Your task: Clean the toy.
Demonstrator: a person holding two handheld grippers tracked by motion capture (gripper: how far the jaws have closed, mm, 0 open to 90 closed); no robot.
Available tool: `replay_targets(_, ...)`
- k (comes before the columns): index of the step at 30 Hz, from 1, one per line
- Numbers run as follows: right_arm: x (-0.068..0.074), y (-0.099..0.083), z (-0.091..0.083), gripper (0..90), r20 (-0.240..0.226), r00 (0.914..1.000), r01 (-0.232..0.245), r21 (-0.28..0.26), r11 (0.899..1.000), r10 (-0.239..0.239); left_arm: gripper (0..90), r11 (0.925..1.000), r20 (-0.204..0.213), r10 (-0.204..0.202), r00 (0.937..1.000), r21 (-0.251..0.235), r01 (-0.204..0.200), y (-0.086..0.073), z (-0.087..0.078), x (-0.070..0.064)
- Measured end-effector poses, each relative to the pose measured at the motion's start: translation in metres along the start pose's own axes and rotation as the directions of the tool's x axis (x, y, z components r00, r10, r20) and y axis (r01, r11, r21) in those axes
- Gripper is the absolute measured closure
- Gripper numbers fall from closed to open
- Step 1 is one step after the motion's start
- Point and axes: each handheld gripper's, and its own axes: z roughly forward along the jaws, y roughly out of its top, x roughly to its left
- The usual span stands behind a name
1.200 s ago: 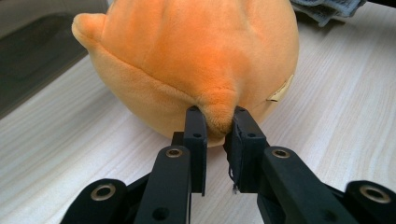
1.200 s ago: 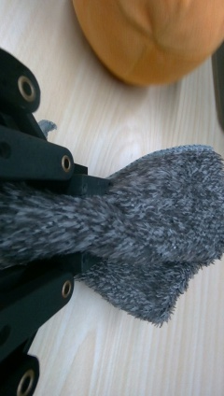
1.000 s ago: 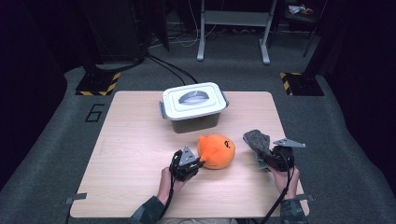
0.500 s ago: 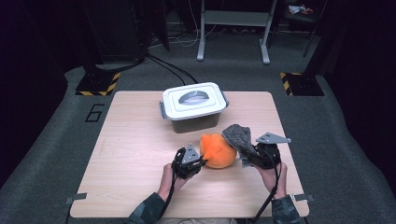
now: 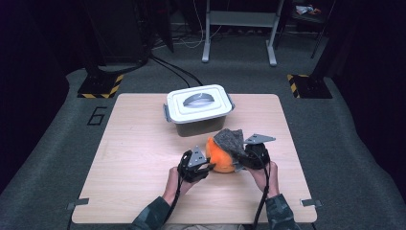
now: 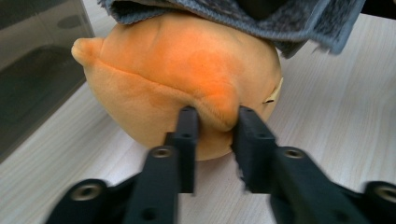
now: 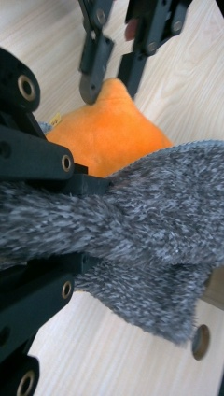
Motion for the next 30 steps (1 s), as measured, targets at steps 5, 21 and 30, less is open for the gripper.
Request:
replay_targets(5,-0.002,-0.005,0.002,72.4,-0.027,0.9995,-0.019,0.002,1.0,0.019,47.7,0.9998,-0.011,-0.017,0.9998,-0.007,0.017,-0.003,0.006,0.002)
replay_targets(21,-0.008,0.016,0.008,64.3,-0.051,0.9987,-0.008,-0.015,1.0,0.007,75.3,0.9977,-0.01,0.057,0.9983,-0.035,-0.058,0.001,0.008,0.001)
replay_targets(30,0.023,0.036,0.002,73.2,-0.046,0.9968,0.063,-0.058,0.996,-0.065,75.4,0.9964,0.0,0.079,0.9969,-0.03,-0.079,0.003,0.006,0.001)
